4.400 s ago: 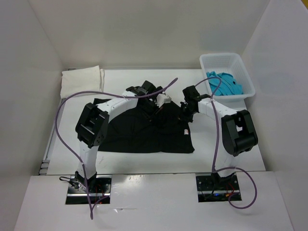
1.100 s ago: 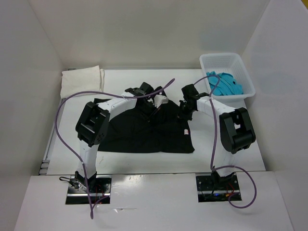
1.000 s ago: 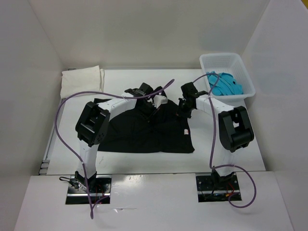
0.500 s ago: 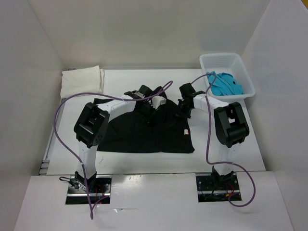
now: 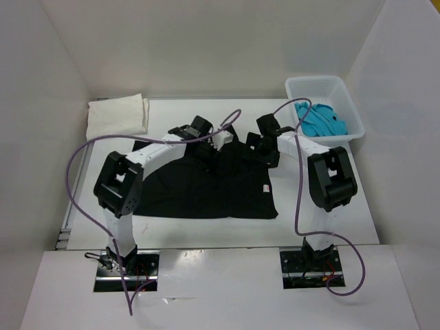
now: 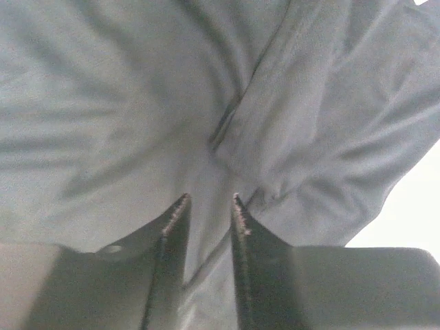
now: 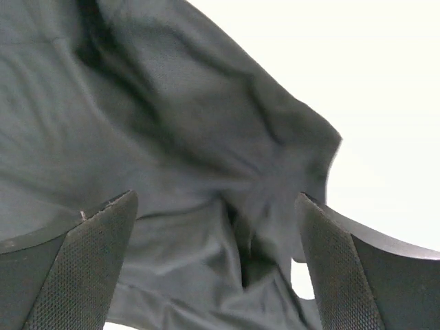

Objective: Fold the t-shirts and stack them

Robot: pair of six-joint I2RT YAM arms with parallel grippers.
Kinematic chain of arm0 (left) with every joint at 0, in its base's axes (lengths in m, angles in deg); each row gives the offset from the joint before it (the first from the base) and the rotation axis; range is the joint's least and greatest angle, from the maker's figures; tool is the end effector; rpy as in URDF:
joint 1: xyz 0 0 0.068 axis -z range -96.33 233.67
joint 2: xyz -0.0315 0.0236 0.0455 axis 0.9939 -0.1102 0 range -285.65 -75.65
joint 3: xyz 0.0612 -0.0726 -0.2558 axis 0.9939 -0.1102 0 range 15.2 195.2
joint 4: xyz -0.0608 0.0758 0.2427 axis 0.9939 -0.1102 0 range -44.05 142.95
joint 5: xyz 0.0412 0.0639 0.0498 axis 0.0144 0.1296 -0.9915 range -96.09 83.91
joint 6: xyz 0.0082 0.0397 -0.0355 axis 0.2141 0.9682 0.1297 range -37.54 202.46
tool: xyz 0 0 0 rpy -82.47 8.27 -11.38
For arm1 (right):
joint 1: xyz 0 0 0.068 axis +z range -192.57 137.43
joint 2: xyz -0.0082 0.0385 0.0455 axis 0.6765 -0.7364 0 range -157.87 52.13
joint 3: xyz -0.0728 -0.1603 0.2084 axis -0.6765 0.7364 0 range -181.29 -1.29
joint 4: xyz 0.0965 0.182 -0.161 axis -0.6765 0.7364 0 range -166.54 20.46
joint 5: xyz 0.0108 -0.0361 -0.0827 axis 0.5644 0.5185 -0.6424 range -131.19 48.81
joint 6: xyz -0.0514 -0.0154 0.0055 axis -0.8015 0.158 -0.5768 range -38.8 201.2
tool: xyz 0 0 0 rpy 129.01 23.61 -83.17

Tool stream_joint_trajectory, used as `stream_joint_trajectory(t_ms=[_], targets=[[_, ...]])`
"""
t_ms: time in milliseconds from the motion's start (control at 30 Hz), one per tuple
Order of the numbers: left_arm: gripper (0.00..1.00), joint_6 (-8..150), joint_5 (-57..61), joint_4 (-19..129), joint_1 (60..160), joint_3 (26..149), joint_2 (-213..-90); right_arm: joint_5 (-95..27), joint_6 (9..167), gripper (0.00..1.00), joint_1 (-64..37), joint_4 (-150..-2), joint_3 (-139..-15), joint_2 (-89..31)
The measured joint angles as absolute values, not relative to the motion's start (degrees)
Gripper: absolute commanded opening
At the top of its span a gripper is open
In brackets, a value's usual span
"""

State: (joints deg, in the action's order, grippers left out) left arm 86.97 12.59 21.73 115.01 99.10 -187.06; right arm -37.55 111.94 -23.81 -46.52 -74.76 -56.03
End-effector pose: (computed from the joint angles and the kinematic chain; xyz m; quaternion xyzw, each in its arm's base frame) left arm 0.3504 -0.2268 0.2073 0.3340 0.8907 -0.2137 0.2224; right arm 0.3635 0.1258 0.1752 0.0948 0.9707 0.1198 0.1857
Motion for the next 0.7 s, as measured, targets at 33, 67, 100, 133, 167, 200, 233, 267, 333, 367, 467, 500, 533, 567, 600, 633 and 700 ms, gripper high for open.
stream_joint_trajectory(t_ms=[33,67,100,133,167,200,233,267,333,367,467,500,533,567,600,633,700], targets=[[0.45,87.28,12.28,21.25,114.39,98.49,-185.12,-39.17,112.49,1.0,-23.81,-45.82,-74.63,-54.69],[0.52,87.89,11.84,20.59,113.32,97.77,-182.71,-40.94,113.54,1.0,-23.81,-45.26,-73.85,-52.27],[0.55,88.55,11.54,19.94,111.66,97.05,-179.85,-42.66,114.78,1.0,-23.81,-44.18,-72.67,-49.25],[0.57,89.09,10.99,19.28,109.67,96.22,-176.86,-44.0,115.96,1.0,-23.81,-42.55,-71.42,-45.91],[0.6,89.97,10.14,19.33,107.27,94.71,-173.14,-45.0,117.78,1.0,-23.81,-41.98,-69.45,-41.73],[0.61,90.71,9.11,18.56,104.14,93.11,-169.08,-45.61,119.44,1.0,-23.79,-40.95,-67.27,-37.47],[0.62,91.67,8.06,17.75,100.89,91.52,-165.12,-45.81,121.36,1.0,-23.7,-40.29,-64.86,-33.58],[0.64,92.77,6.56,17.45,98.0,89.83,-161.82,-46.18,123.35,1.0,-23.44,-39.79,-62.2,-30.17],[0.68,94.73,3.21,16.44,91.12,85.09,-155.44,-46.31,127.18,1.0,-22.28,-38.02,-57.28,-26.43],[0.69,96.0,1.75,15.68,88.62,82.82,-153.47,-46.12,129.08,1.0,-21.47,-37.63,-54.66,-25.89],[0.7,99.04,-1.23,11.87,80.65,77.05,-152.09,-44.96,133.34,1.0,-20.14,-36.58,-48.3,-28.75],[0.7,99.85,-1.95,10.74,78.59,75.93,-152.79,-44.83,134.43,1.0,-20.09,-36.1,-46.77,-29.76],[0.72,100.52,-2.56,10.08,77.0,75.1,-153.38,-44.74,135.44,1.0,-20.09,-35.7,-45.61,-30.37],[0.72,101.92,-3.43,9.91,75.49,73.99,-153.91,-44.67,136.23,1.0,-20.09,-35.27,-44.75,-30.63],[0.73,103.06,-4.35,9.77,74.57,72.79,-154.24,-44.63,137.06,1.0,-20.09,-35.07,-44.32,-30.61],[0.73,104.2,-5.18,9.73,73.89,71.41,-154.63,-44.63,137.56,1.0,-20.09,-35.11,-44.06,-30.52],[0.75,106.91,-6.56,9.97,72.45,68.39,-155.77,-44.39,138.67,1.0,-20.09,-35.75,-43.25,-30.0]])
